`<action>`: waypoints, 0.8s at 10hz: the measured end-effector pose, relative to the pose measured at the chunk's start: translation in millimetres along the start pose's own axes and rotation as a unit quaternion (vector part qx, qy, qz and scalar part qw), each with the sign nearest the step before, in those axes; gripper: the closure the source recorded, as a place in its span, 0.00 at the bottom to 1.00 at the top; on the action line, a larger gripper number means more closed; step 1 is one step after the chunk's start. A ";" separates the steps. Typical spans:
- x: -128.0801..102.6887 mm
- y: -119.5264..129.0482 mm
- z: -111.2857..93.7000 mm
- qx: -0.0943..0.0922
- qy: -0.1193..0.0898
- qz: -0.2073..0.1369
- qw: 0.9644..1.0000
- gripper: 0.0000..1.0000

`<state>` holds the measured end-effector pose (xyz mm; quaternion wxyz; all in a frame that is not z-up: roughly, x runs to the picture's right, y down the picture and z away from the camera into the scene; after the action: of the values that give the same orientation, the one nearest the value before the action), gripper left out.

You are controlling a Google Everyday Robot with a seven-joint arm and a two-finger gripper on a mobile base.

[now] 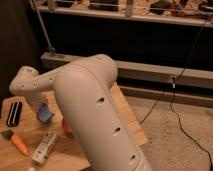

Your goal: Place the white sponge in the ceramic cup

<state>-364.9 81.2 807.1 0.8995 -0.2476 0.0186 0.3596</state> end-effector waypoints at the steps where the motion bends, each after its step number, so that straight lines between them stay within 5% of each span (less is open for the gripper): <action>1: 1.8 0.4 1.0 0.000 0.007 -0.003 1.000 0.95; 8: 3.1 3.1 4.0 -0.008 0.044 -0.007 0.999 0.26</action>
<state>-365.2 87.0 808.6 0.8985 -0.2700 0.0536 0.3419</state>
